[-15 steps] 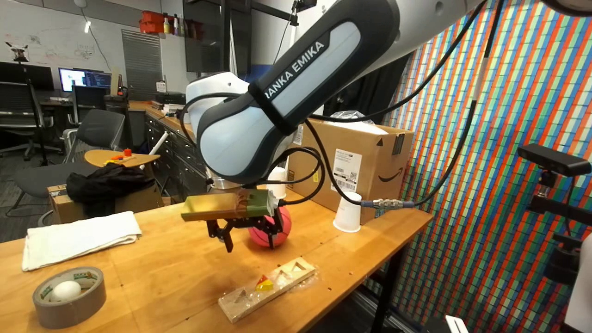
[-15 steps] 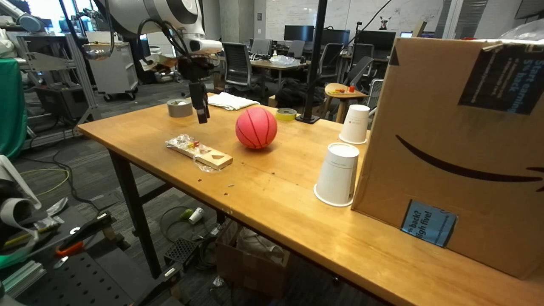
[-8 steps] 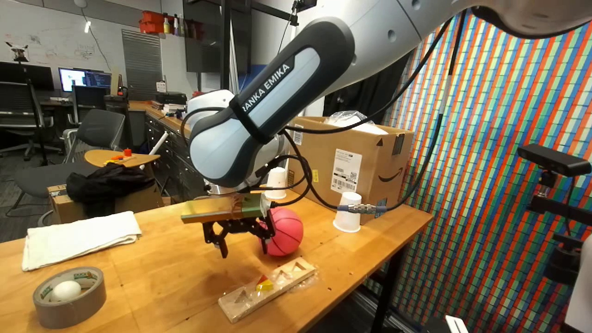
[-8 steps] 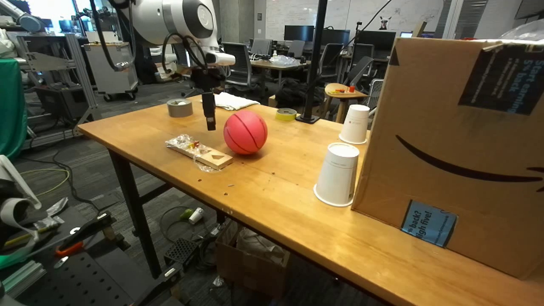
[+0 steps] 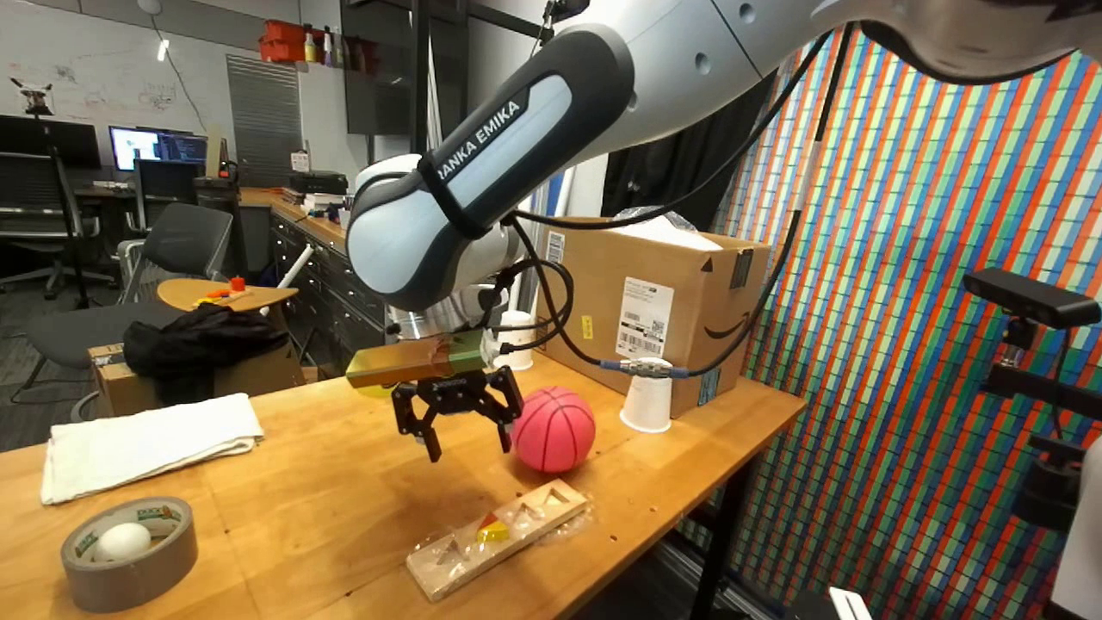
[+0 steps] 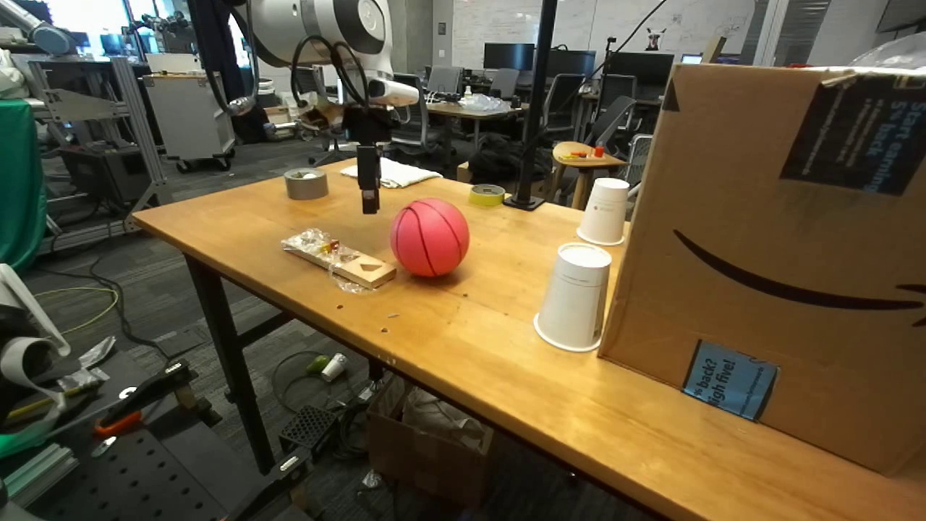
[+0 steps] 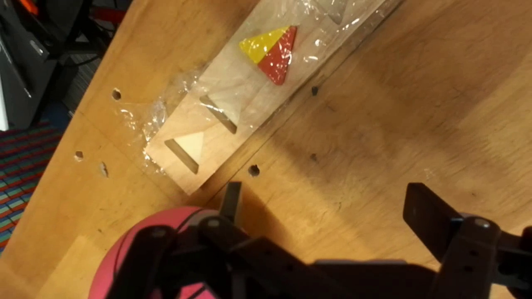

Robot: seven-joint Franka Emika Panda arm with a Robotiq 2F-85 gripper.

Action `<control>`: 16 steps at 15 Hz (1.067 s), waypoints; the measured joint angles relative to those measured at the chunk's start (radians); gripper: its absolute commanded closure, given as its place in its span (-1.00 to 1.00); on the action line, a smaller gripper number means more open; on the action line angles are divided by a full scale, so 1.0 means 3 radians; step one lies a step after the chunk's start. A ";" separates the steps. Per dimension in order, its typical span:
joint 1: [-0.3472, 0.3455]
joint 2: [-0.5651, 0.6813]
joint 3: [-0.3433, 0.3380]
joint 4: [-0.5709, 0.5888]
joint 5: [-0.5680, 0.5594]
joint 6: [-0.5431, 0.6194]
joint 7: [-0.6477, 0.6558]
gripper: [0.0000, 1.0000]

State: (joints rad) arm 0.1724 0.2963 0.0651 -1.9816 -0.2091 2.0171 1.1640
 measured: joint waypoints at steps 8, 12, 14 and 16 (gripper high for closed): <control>-0.0012 -0.0024 -0.0036 0.0039 0.0144 -0.0253 0.0002 -1.00; -0.0059 -0.0024 -0.0050 0.0039 0.0256 -0.0252 -0.0020 -1.00; -0.0072 -0.0020 -0.0050 0.0041 0.0281 -0.0252 -0.0030 -1.00; -0.0081 -0.0010 -0.0050 0.0048 0.0283 -0.0252 -0.0036 -1.00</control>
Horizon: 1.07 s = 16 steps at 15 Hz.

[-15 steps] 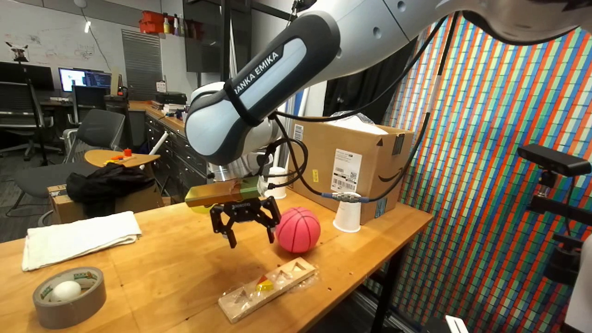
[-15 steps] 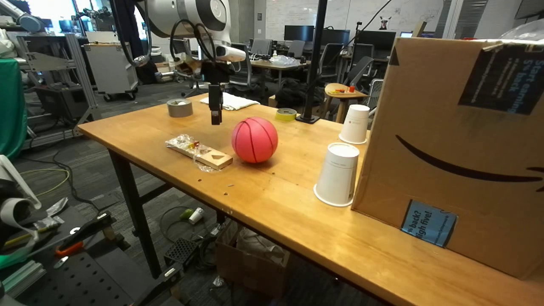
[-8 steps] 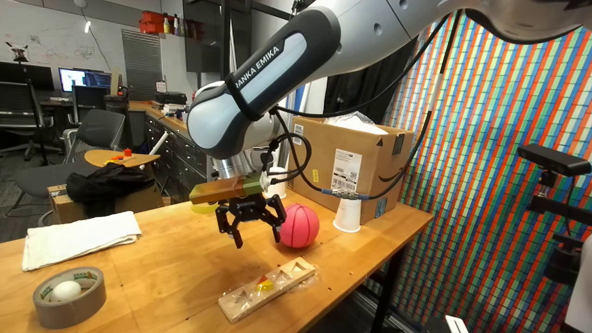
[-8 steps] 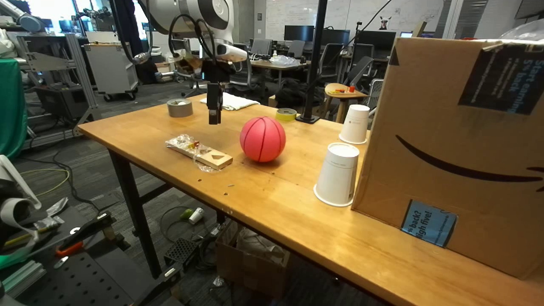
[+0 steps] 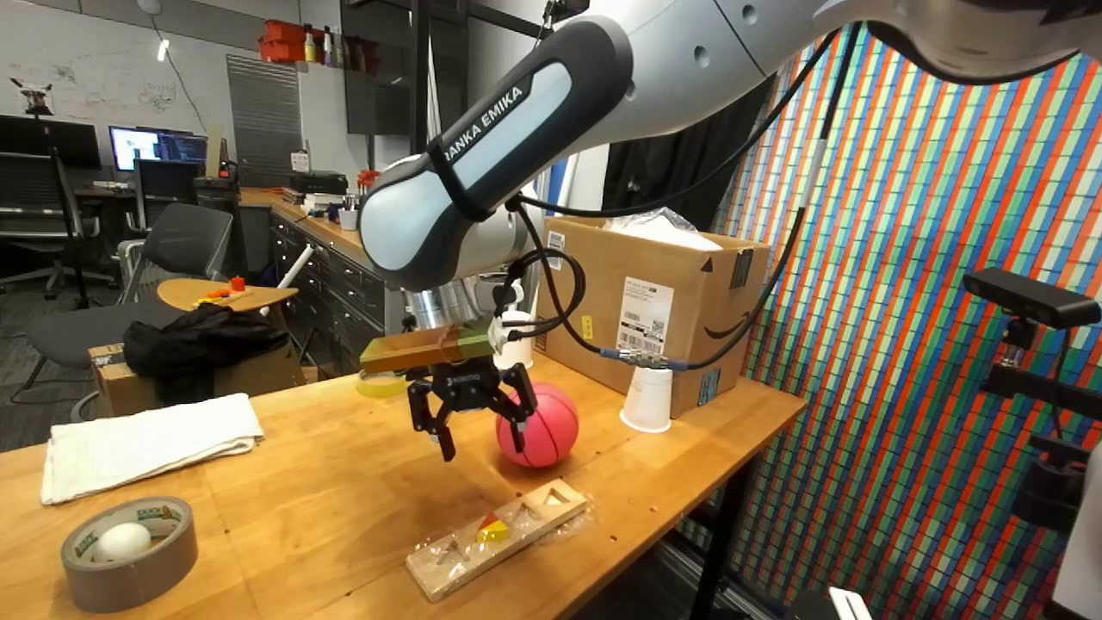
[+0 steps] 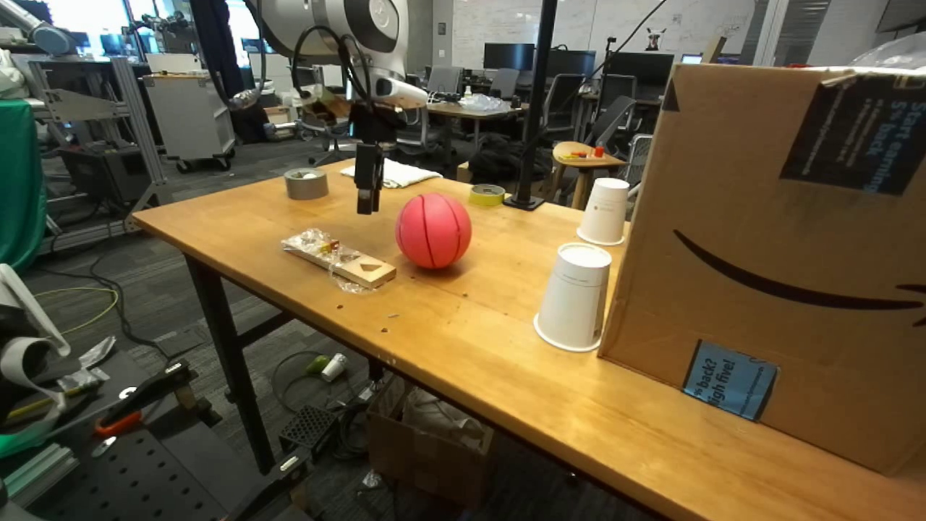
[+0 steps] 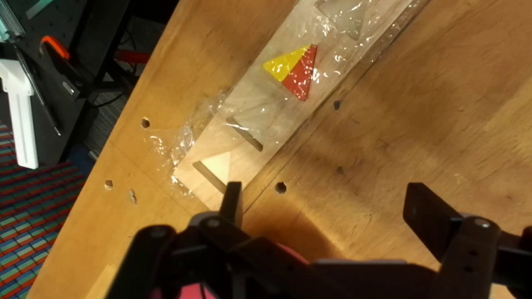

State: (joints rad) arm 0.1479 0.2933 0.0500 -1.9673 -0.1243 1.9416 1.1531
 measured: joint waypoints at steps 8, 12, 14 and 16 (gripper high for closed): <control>-0.0008 0.0185 -0.0007 0.0171 -0.0001 0.0096 -0.0143 -1.00; -0.0007 0.0351 -0.0041 0.0333 -0.0044 0.0158 -0.0185 -1.00; -0.0007 0.0422 -0.0077 0.0430 -0.0062 0.0162 -0.0199 -1.00; -0.0007 0.0472 -0.0112 0.0529 -0.0115 0.0161 -0.0205 -1.00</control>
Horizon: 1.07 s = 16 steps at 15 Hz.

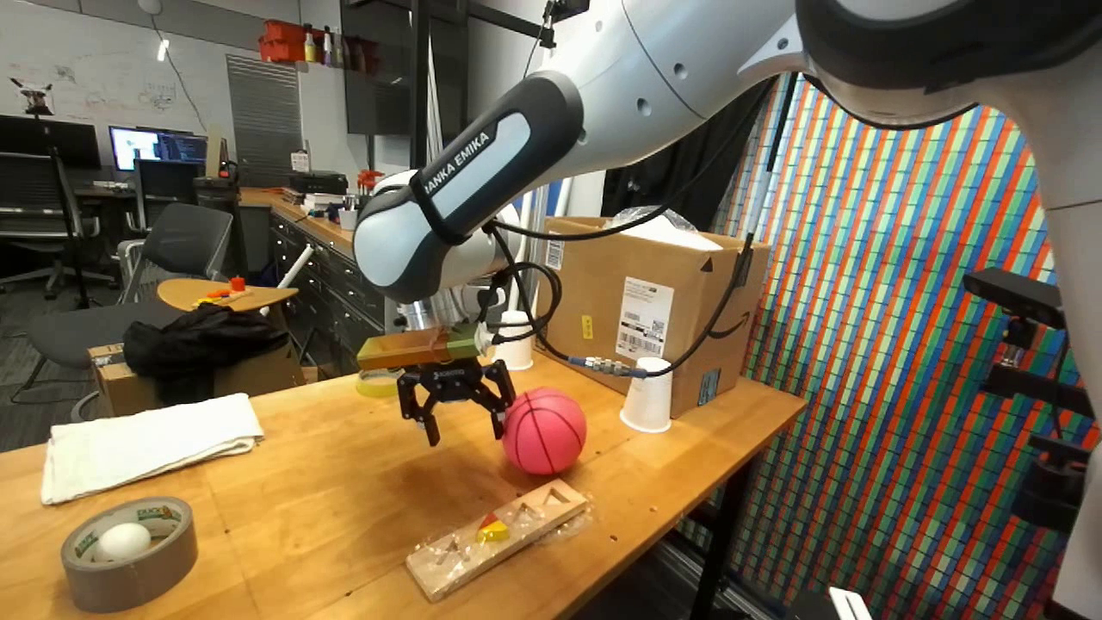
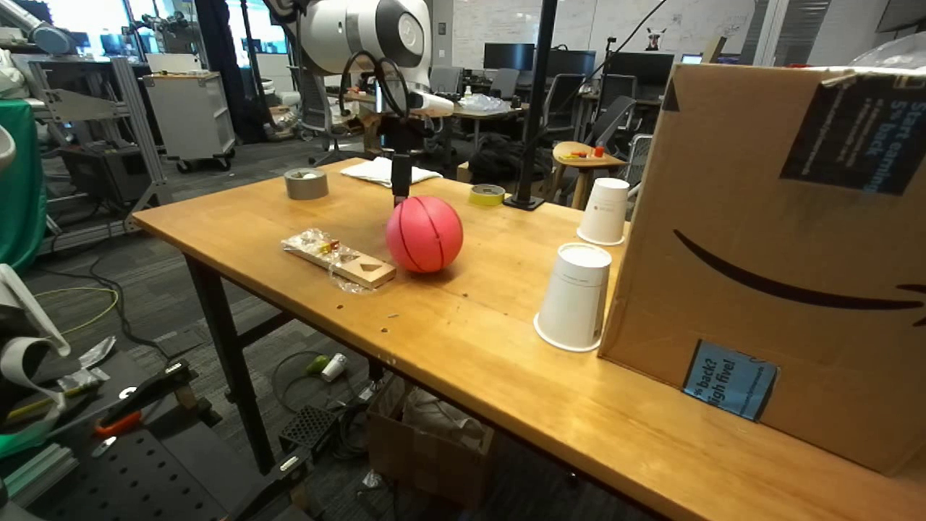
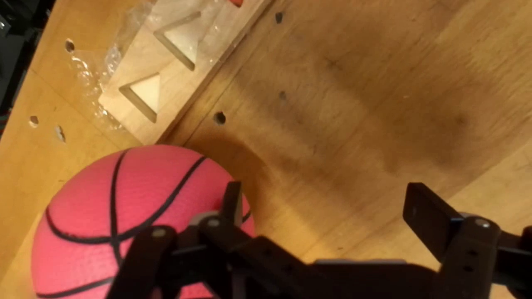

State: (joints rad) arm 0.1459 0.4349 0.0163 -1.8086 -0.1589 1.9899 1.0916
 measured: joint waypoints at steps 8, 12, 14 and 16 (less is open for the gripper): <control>0.0173 -0.0091 0.0061 -0.0061 -0.0067 0.0225 -0.0075 -1.00; 0.0341 -0.0530 0.0211 -0.0696 -0.0060 0.0480 -0.0049 -1.00; 0.0391 -0.0790 0.0300 -0.1071 -0.0048 0.0561 -0.0014 -1.00; 0.0408 -0.1041 0.0375 -0.1441 -0.0045 0.0638 0.0051 -1.00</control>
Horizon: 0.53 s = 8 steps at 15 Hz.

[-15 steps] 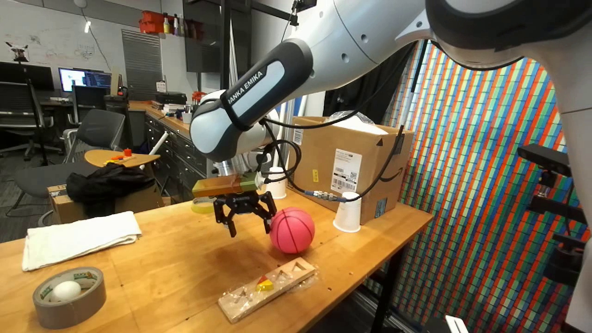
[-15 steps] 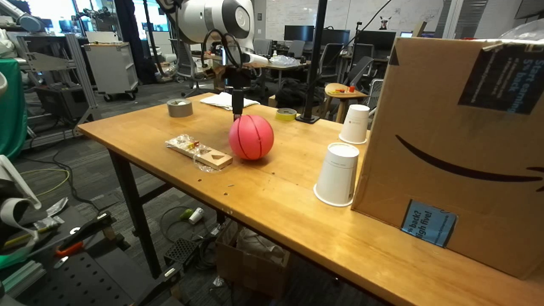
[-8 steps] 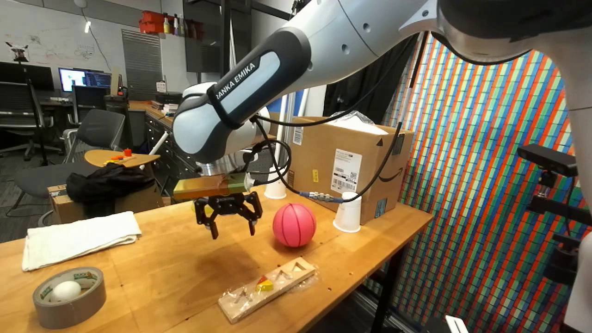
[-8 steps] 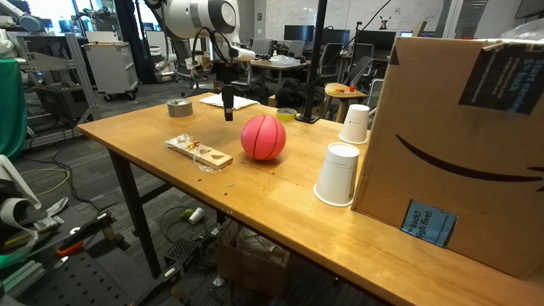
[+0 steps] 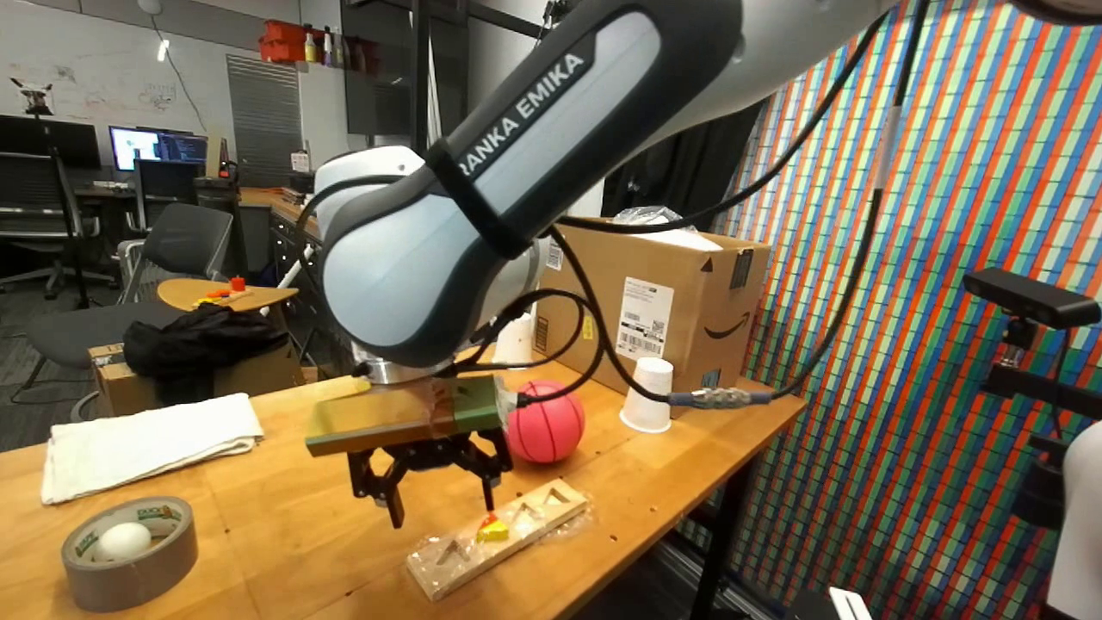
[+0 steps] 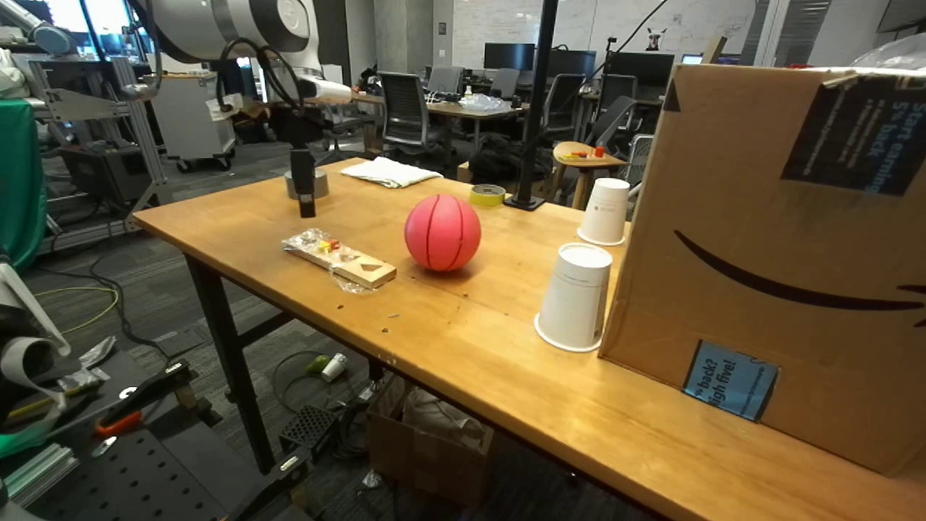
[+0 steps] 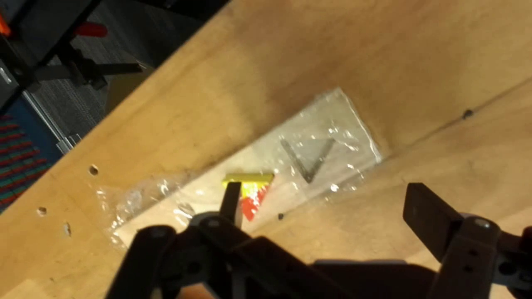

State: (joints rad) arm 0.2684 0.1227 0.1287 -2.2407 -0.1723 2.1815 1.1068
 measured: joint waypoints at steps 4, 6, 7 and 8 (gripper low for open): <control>-0.0013 -0.0438 0.0041 -0.0562 -0.0077 0.0166 0.0152 -1.00; -0.0062 -0.0601 0.0042 -0.0725 -0.0210 0.0287 0.0229 -1.00; -0.0094 -0.0660 0.0042 -0.0783 -0.0276 0.0366 0.0261 -1.00; -0.0127 -0.0710 0.0043 -0.0837 -0.0347 0.0468 0.0297 -1.00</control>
State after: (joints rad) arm 0.2304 -0.0904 0.1417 -2.4917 -0.2764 2.3218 1.1961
